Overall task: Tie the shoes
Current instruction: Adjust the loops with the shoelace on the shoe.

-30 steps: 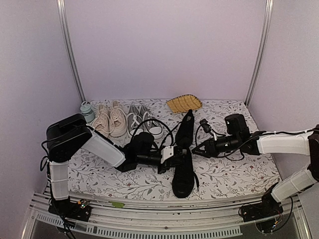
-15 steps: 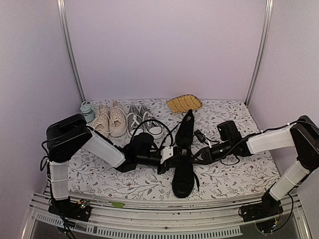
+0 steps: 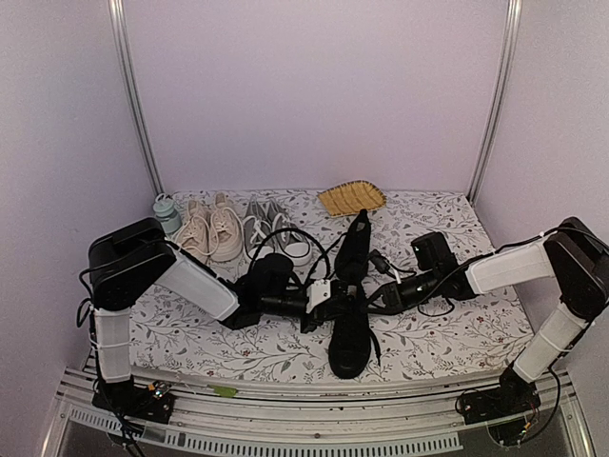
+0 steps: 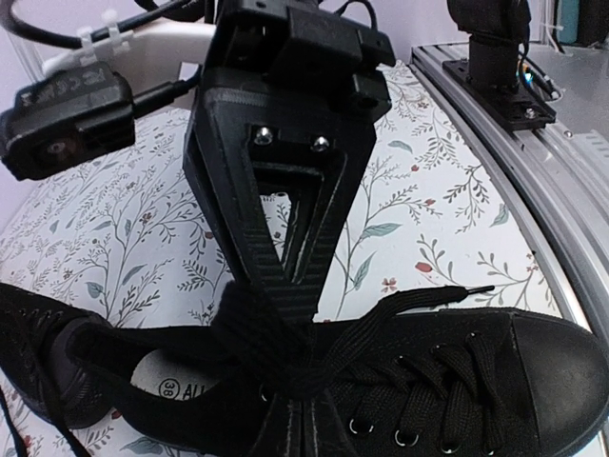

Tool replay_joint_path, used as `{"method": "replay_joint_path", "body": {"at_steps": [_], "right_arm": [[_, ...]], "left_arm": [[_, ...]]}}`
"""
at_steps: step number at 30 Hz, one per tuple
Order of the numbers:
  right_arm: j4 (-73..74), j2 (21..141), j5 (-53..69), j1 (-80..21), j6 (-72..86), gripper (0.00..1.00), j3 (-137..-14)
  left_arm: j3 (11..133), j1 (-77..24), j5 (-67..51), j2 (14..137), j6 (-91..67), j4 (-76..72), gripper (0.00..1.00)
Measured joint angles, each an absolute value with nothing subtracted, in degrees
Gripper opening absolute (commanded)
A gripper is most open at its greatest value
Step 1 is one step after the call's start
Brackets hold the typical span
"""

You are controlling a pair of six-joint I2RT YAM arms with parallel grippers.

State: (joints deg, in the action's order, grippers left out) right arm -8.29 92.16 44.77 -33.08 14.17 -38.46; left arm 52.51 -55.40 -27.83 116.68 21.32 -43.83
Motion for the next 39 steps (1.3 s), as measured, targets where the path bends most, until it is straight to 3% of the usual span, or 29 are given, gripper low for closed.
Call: {"method": "replay_joint_path", "body": {"at_steps": [5, 9, 15, 24, 28, 33, 36, 39], "right_arm": [[-8.4, 94.0, 44.7, -33.1, 14.2, 0.17, -39.2], [-8.7, 94.3, 44.8, -33.1, 14.0, 0.02, -39.9], [-9.0, 94.1, 45.0, -33.1, 14.1, 0.00, -40.0], [-9.1, 91.4, 45.9, -33.1, 14.3, 0.00, -39.9], [-9.1, 91.4, 46.1, -33.1, 14.4, 0.00, -39.9], [-9.0, 91.4, 46.2, -33.0, 14.4, 0.00, -39.9], [-9.0, 91.4, 46.2, -33.0, 14.4, 0.00, -39.9], [-8.8, 91.4, 46.1, -33.0, 14.4, 0.00, -39.9]], "left_arm": [[52.5, -55.4, -27.8, 116.7, 21.3, -43.9, 0.00], [52.5, -55.4, -27.9, 116.7, 21.3, -43.9, 0.00], [52.5, -55.4, -27.9, 116.7, 20.7, -44.3, 0.00], [53.5, -55.6, -27.4, 116.9, 20.3, -45.5, 0.23], [54.6, -56.3, -26.0, 117.4, 21.0, -45.3, 0.28], [55.4, -56.9, -24.4, 117.9, 21.1, -45.1, 0.27], [55.4, -57.1, -23.2, 117.9, 21.3, -45.2, 0.18], [55.4, -57.1, -22.2, 117.9, 20.9, -45.5, 0.16]]}}
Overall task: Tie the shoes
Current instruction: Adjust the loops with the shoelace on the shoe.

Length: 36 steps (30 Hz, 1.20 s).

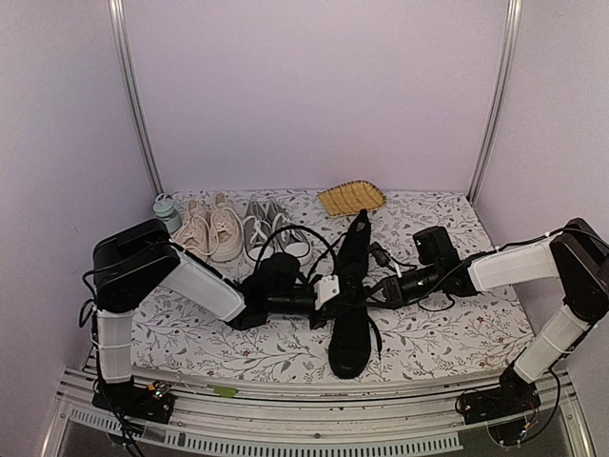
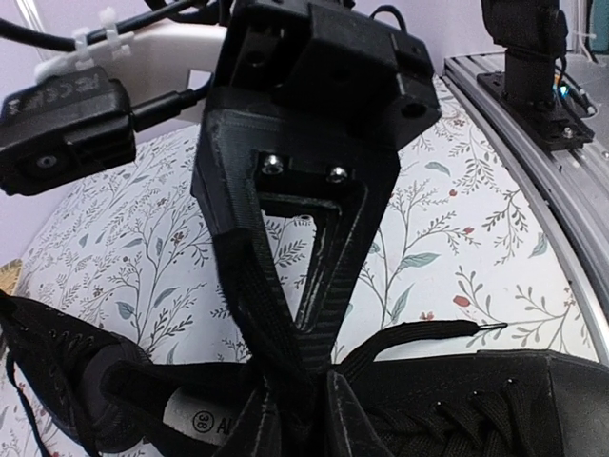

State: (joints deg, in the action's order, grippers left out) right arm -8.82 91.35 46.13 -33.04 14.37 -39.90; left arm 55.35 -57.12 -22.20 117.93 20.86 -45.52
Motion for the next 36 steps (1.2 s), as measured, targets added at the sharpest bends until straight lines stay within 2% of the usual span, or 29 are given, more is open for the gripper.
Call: {"method": "replay_joint_path", "body": {"at_steps": [4, 9, 16, 26, 33, 36], "right_arm": [[-8.1, 91.3, 46.0, -33.0, 14.1, 0.00, -39.9], [-7.2, 91.2, 46.0, -33.0, 13.7, 0.00, -39.9], [-6.7, 91.2, 46.0, -33.0, 13.1, 0.00, -39.9], [-5.8, 91.2, 46.0, -33.0, 12.6, 0.00, -39.9], [-5.5, 91.2, 46.0, -33.0, 12.5, 0.00, -39.9], [-5.5, 91.2, 46.0, -33.0, 12.6, 0.00, -39.9]], "left_arm": [[54.4, -56.9, -21.9, 117.8, 19.0, -47.5, 0.17], [52.0, -56.2, -22.3, 117.8, 16.9, -49.1, 0.40], [51.6, -56.0, -23.4, 117.7, 15.8, -49.3, 0.50], [54.3, -56.8, -24.1, 116.2, 18.1, -46.8, 0.52], [56.8, -58.8, -21.8, 116.2, 21.7, -44.5, 0.50], [58.0, -58.8, -20.9, 116.2, 23.0, -43.4, 0.47]]}}
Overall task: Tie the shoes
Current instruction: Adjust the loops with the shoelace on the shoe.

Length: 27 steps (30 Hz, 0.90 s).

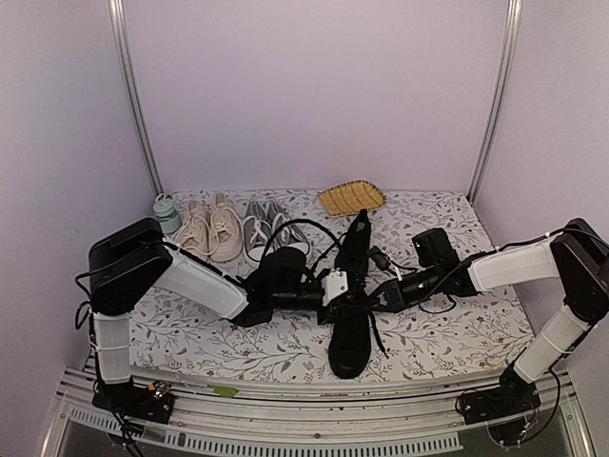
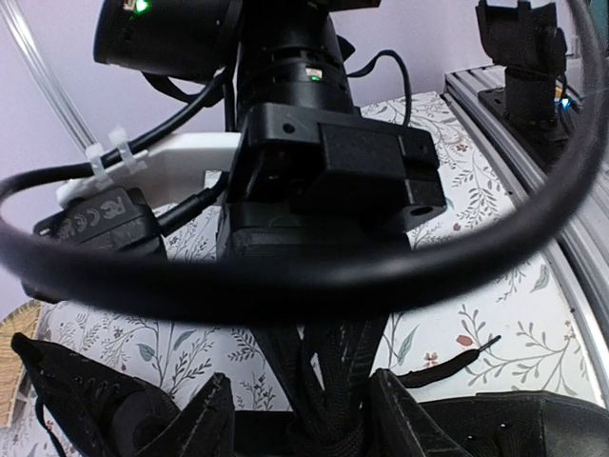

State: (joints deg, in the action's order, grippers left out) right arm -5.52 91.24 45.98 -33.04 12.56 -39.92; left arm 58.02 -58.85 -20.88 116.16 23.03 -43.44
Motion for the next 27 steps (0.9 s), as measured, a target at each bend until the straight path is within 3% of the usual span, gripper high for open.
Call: {"method": "replay_joint_path", "body": {"at_steps": [17, 19, 24, 27], "right_arm": [[-4.3, 91.2, 45.5, -33.0, 12.4, 0.00, -40.9], [-4.3, 91.2, 45.5, -33.0, 12.3, 0.00, -40.9], [-4.1, 91.2, 44.6, -32.9, 11.9, 0.00, -41.2], [-2.8, 91.2, 43.5, -32.2, 11.6, 0.00, -41.1]], "left_arm": [[59.7, -59.6, -14.5, 116.4, 28.4, -38.5, 0.43], [59.8, -59.6, -14.4, 116.6, 28.5, -38.2, 0.36], [60.1, -59.8, -14.2, 117.2, 28.8, -37.2, 0.01], [60.0, -59.7, -13.1, 117.3, 28.1, -36.7, 0.00]]}}
